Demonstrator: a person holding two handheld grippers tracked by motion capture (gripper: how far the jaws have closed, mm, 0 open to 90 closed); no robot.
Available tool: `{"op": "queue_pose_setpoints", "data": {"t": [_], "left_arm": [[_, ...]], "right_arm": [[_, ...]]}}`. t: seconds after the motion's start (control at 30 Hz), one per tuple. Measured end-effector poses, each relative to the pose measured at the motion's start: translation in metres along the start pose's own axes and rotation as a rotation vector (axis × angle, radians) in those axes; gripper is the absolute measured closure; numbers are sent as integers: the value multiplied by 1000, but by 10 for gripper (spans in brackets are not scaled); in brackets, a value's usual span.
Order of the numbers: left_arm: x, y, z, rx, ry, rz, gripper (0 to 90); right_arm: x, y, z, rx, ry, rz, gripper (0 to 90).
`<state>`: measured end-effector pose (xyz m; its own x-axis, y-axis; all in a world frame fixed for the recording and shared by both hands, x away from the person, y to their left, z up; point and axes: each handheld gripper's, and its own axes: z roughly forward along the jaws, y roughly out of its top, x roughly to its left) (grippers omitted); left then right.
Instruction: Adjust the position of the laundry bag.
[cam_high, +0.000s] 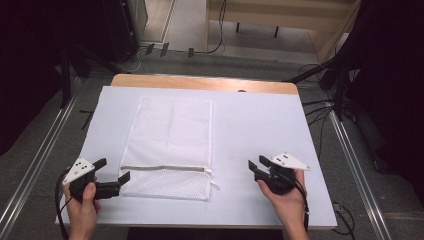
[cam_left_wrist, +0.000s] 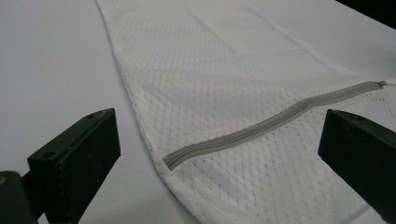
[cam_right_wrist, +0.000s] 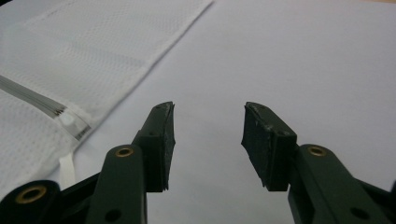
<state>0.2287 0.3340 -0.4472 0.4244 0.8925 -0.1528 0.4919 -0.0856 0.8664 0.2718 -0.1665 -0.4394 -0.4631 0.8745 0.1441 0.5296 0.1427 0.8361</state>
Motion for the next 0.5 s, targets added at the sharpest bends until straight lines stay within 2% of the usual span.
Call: {"op": "queue_pose_setpoints", "data": {"t": [0.13,0.2,0.33,0.5], "left_arm": [[1,0,0,-3,7,-6,0],[1,0,0,-4,5,-6,0],[1,0,1,-1,1,-9,0],[0,0,2,4,-1,-6,0]], "right_arm": [[16,12,21,45,43,-22,545],[24,19,32,83,68,-16,552],[38,33,55,125,89,-23,565],[48,44,83,176,119,33,593]]}}
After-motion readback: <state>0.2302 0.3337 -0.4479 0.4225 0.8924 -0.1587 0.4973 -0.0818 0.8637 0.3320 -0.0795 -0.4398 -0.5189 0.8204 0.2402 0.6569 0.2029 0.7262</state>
